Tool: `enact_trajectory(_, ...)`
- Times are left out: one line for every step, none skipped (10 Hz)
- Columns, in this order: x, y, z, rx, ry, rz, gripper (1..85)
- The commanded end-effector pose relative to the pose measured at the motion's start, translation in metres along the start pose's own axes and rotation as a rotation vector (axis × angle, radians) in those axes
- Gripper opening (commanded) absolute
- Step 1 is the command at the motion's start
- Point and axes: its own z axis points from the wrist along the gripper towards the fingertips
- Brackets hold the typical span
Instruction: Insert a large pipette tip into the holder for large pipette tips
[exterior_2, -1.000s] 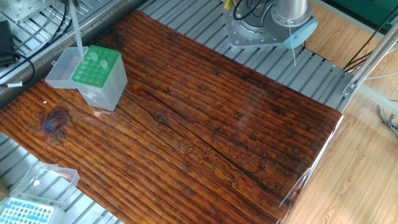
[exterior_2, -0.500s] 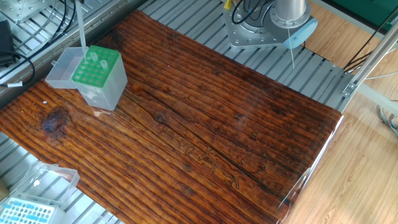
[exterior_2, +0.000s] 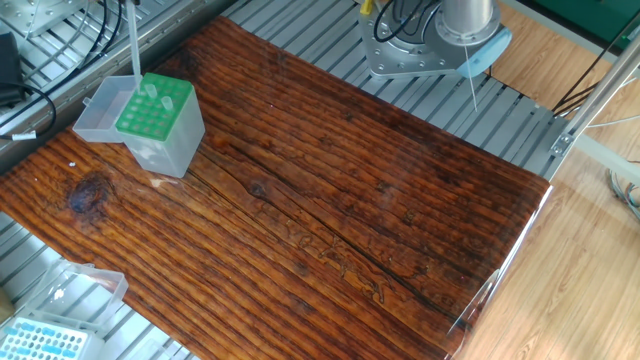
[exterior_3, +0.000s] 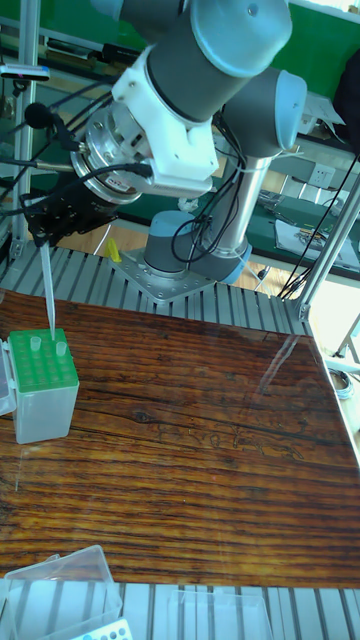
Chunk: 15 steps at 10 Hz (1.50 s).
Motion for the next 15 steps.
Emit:
enact_trajectory(0.003, 0.008, 0.004, -0.025, 0.026, -0.025, 1.0)
enact_trajectory(0.005, 0.008, 0.005, -0.028, 0.023, -0.033, 1.0)
enact_trajectory(0.001, 0.011, 0.005, -0.038, 0.007, -0.032, 1.0)
enact_trajectory(-0.004, 0.006, 0.004, -0.015, -0.003, -0.020, 1.0)
enact_trajectory(-0.009, 0.004, 0.003, -0.001, -0.009, -0.004, 1.0)
enact_trajectory(-0.012, 0.010, 0.000, -0.019, -0.017, 0.004, 1.0)
enact_trajectory(-0.012, 0.011, -0.002, -0.022, -0.017, 0.005, 1.0)
enact_trajectory(-0.011, 0.012, -0.003, -0.025, -0.018, 0.004, 1.0)
enact_trajectory(-0.008, 0.012, -0.005, -0.029, -0.019, 0.004, 1.0)
enact_trajectory(-0.005, 0.020, -0.006, -0.058, -0.009, -0.005, 1.0)
enact_trajectory(-0.005, 0.022, -0.006, -0.067, -0.011, -0.014, 1.0)
enact_trajectory(-0.006, 0.021, -0.006, -0.063, -0.013, -0.013, 1.0)
enact_trajectory(-0.010, 0.019, -0.006, -0.055, -0.031, 0.004, 1.0)
enact_trajectory(-0.024, 0.021, -0.007, -0.064, -0.083, 0.043, 1.0)
enact_trajectory(-0.037, 0.024, -0.008, -0.080, -0.131, 0.069, 1.0)
